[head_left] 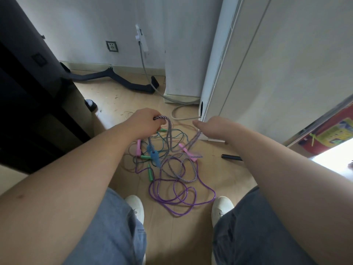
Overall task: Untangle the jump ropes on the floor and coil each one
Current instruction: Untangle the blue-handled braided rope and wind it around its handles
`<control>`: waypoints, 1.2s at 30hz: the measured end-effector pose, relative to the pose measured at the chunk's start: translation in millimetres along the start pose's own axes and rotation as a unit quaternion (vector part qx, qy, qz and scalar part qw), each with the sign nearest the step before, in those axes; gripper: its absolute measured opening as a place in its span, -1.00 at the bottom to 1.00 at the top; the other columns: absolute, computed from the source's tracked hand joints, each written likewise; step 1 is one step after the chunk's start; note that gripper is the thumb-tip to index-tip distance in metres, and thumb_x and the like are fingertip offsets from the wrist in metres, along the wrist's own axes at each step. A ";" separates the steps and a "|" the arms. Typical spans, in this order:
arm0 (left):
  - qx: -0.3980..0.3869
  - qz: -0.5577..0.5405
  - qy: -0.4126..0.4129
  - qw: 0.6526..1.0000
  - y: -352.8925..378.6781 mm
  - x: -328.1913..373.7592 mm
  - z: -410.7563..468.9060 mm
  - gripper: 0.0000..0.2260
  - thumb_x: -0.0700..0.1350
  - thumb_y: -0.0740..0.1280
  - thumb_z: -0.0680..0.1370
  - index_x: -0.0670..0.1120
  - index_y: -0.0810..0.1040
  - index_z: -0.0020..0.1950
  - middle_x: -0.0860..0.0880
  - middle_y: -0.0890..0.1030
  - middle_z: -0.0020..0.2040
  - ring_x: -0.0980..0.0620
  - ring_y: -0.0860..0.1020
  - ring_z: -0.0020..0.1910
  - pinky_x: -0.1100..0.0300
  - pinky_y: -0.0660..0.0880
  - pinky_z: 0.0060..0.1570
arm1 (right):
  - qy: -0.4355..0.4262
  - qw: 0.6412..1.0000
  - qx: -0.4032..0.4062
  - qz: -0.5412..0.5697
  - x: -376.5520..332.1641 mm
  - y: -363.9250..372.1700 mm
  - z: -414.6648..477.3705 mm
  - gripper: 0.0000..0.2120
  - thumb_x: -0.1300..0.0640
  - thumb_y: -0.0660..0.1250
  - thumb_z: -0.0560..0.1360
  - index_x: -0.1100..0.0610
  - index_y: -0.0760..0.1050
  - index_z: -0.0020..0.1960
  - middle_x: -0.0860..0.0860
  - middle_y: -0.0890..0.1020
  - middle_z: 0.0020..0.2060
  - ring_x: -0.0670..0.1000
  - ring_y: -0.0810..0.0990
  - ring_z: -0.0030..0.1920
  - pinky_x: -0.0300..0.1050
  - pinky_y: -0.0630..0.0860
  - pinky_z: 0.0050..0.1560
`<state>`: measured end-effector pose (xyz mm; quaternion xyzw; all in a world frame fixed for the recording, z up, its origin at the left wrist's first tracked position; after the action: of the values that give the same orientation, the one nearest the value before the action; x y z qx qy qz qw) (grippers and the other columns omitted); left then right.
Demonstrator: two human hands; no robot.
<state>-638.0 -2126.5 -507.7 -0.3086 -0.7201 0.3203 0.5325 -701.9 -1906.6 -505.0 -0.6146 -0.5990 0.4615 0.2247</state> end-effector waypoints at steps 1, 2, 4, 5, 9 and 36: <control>-0.001 0.001 0.000 1.000 2.0 1.4 0.4 -0.80 0.01 0.26 0.65 -0.06 0.60 -0.05 0.00 0.63 -0.19 0.04 0.58 -0.22 0.19 0.39 -0.27 | -0.012 1.000 0.004 -0.015 -2.6 0.9 -1.1 -0.31 -0.30 -0.03 0.65 0.24 0.48 0.37 0.18 0.46 0.41 0.22 0.44 0.38 0.01 0.39 0.30; -0.001 0.006 0.002 1.000 3.6 3.4 0.5 -0.78 0.02 0.26 0.65 -0.08 0.60 -0.05 -0.02 0.63 -0.18 0.02 0.57 -0.21 0.17 0.39 -0.27 | -0.030 0.999 0.007 -0.029 -6.1 1.9 -1.3 -0.31 -0.29 -0.04 0.65 0.24 0.50 0.35 0.20 0.48 0.40 0.21 0.45 0.38 0.00 0.38 0.30; 0.000 0.015 0.010 1.000 6.6 8.7 -0.5 -0.75 0.03 0.26 0.65 -0.10 0.60 -0.07 -0.05 0.61 -0.21 -0.01 0.54 -0.23 0.15 0.37 -0.29 | -0.091 0.995 0.011 -0.025 -15.1 6.6 -3.4 -0.39 -0.28 0.07 0.63 0.19 0.53 0.34 0.15 0.55 0.32 0.18 0.50 0.32 -0.03 0.41 0.26; 0.002 0.017 0.016 1.000 7.5 12.0 -1.6 -0.74 0.04 0.26 0.65 -0.10 0.60 -0.09 -0.05 0.60 -0.22 0.00 0.52 -0.26 0.15 0.34 -0.31 | -0.129 0.992 0.009 -0.011 -20.4 9.5 -4.9 -0.42 -0.27 0.17 0.60 0.13 0.51 0.39 0.10 0.57 0.32 0.14 0.52 0.30 -0.03 0.43 0.27; 0.007 0.003 0.047 0.999 8.4 21.5 -5.6 -0.75 0.04 0.27 0.63 -0.07 0.61 -0.11 -0.02 0.58 -0.28 0.04 0.50 -0.32 0.15 0.34 -0.33 | -0.200 0.978 0.054 -0.024 -37.0 17.8 -8.3 -0.60 -0.15 0.37 0.53 0.13 0.60 0.18 0.09 0.67 0.05 0.12 0.63 0.04 0.08 0.57 0.10; 0.002 -0.171 -0.027 0.985 8.1 22.8 -7.0 -0.84 -0.05 0.26 0.67 -0.07 0.60 0.02 -0.05 0.68 -0.15 0.09 0.69 -0.26 0.21 0.59 -0.34 | -0.175 0.981 -0.082 -0.035 -31.5 27.7 -2.9 -0.54 0.02 0.44 0.47 0.03 0.51 0.36 0.01 0.62 0.22 0.05 0.59 0.19 0.00 0.54 0.23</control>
<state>-635.9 -2102.7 -499.5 -0.1710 -0.7753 0.2344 0.5609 -680.4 -1940.6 -517.2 -0.5196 -0.6859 0.5029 0.0816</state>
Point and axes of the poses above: each hand's wrist, its own z-axis towards the middle knuckle, its own y-axis out of the palm, x = y × z, the point moved 1 cm from there along z, towards the middle knuckle
